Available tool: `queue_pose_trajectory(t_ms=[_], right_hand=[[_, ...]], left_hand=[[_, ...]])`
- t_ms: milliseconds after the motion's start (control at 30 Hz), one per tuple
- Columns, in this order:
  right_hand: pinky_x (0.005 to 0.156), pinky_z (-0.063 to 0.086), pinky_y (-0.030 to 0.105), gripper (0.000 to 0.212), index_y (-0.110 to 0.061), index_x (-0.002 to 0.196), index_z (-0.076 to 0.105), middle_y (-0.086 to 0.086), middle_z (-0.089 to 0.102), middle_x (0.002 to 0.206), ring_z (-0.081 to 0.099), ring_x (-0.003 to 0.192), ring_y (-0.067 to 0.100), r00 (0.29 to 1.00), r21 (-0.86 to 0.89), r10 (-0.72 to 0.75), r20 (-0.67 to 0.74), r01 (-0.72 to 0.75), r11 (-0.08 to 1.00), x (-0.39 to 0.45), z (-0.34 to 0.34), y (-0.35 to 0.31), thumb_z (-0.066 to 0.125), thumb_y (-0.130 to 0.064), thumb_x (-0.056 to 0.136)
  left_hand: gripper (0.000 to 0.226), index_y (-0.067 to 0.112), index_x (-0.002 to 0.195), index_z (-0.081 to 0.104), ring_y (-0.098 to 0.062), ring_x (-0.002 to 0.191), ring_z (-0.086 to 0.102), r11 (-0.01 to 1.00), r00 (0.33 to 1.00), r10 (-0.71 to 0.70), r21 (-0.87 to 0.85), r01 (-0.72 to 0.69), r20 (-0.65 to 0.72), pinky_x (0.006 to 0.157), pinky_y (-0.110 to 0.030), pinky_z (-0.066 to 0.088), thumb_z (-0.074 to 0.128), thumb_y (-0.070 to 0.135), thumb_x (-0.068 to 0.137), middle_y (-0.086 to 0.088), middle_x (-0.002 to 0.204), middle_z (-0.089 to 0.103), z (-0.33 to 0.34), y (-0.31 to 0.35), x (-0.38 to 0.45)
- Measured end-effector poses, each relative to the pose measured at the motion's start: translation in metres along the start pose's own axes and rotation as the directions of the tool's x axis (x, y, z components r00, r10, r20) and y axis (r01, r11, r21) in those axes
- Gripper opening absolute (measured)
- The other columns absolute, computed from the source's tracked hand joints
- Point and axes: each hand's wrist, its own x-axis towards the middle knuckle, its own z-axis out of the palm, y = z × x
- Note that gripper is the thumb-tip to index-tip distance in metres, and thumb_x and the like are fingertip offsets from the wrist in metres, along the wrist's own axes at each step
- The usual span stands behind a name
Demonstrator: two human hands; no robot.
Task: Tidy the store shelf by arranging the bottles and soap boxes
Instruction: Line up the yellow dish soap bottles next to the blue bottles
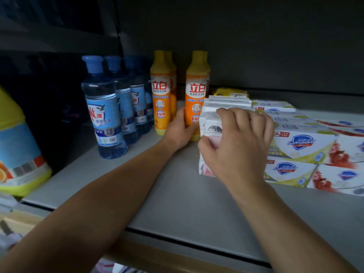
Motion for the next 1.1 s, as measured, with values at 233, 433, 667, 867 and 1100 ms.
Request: queue_pose_trajectory(t_ms=[233,433,667,867,1100], right_hand=[[0.112,0.024,0.047,0.053,-0.016,0.122,0.061,0.006,0.061,0.11,0.049,0.109,0.031,0.999,-0.037,0.001,0.055,0.001,0.999,0.001,-0.003,0.001,0.056,-0.044,0.077],[0.108,0.027,0.046,0.053,-0.017,0.123,0.058,0.005,0.059,0.112,0.048,0.11,0.029,0.991,-0.071,-0.003,0.134,0.013,0.997,0.001,-0.009,-0.001,0.054,-0.046,0.08],[0.106,0.027,0.045,0.055,-0.018,0.13,0.049,0.005,0.054,0.123,0.043,0.117,0.029,0.964,-0.151,-0.005,0.265,0.046,0.988,0.006,-0.019,-0.005,0.048,-0.051,0.085],[0.109,0.024,0.045,0.06,-0.021,0.14,0.042,0.006,0.048,0.139,0.038,0.129,0.032,0.881,-0.17,0.01,0.473,0.081,0.982,0.023,-0.033,-0.007,0.047,-0.053,0.089],[0.096,0.043,0.038,0.05,-0.03,0.136,0.051,-0.002,0.056,0.135,0.051,0.122,0.018,0.865,0.437,-0.013,0.502,-0.241,0.867,0.046,-0.073,-0.05,0.045,-0.053,0.092]], left_hand=[[0.055,0.016,0.142,0.038,-0.021,0.127,0.05,0.998,1.0,0.008,0.062,-0.008,-0.003,0.107,-0.042,0.042,0.057,0.037,0.095,-0.002,0.142,0.051,-0.014,0.001,-0.022],[0.057,0.021,0.146,0.031,-0.019,0.13,0.048,0.999,0.997,-0.049,-0.008,0.05,0.066,0.106,-0.037,0.042,0.055,0.035,0.096,0.001,0.145,0.047,-0.046,0.011,-0.08],[0.051,0.022,0.141,0.038,-0.009,0.113,0.054,0.991,0.994,0.014,-0.135,0.001,0.108,0.085,-0.01,0.045,0.057,0.03,0.094,0.011,0.126,0.053,-0.087,0.025,-0.164],[0.054,0.027,0.143,0.035,0.0,0.113,0.054,0.98,0.992,0.03,-0.201,-0.005,0.122,0.093,-0.018,0.045,0.056,0.037,0.094,0.013,0.13,0.053,-0.102,0.027,-0.203],[0.066,0.027,0.144,0.033,-0.011,0.116,0.056,0.975,0.989,0.008,-0.22,0.024,0.145,0.099,-0.032,0.046,0.067,0.035,0.088,0.011,0.13,0.054,-0.099,0.03,-0.201]])
